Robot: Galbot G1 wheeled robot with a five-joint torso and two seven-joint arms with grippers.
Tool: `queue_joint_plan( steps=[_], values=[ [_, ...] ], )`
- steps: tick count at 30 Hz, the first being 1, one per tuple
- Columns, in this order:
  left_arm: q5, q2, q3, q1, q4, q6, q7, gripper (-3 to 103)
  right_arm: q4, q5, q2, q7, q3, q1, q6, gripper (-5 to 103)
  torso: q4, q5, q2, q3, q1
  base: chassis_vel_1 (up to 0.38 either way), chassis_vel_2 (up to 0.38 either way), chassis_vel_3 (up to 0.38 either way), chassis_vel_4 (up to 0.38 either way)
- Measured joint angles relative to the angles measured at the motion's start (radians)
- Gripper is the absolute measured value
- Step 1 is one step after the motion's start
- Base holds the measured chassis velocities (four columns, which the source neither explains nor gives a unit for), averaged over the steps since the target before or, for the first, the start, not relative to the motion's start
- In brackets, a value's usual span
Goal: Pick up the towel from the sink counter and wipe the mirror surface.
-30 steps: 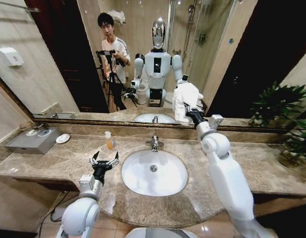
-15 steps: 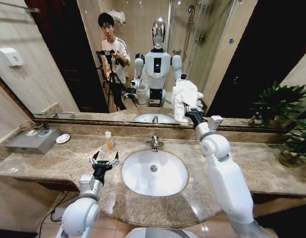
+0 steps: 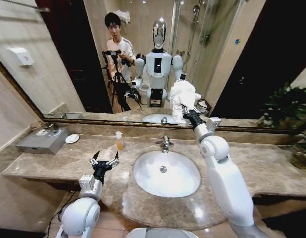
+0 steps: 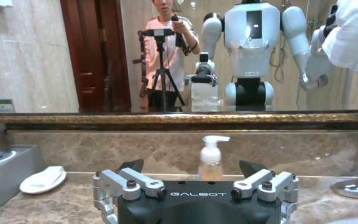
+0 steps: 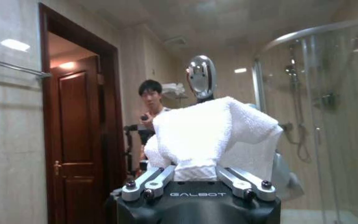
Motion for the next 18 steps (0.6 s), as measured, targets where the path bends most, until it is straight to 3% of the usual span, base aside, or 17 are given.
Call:
queue_joint_plan(
  steps=[9,18],
  values=[
    [0.000,0.000,0.000,0.000,0.000,0.000,0.000,100,-0.012,0.025,0.007,0.041,-0.060,0.094,-0.006,12,-0.0008,0.0011,0.000,0.000,0.000,0.002,0.002,-0.007,-0.002],
    [0.000,0.000,0.000,0.000,0.000,0.000,0.000,100,-0.118,0.163,-0.005,0.127,-0.126,0.439,-0.069,12,0.0000,0.0005,0.000,0.000,0.000,-0.010,-0.013,0.008,0.003]
  ],
)
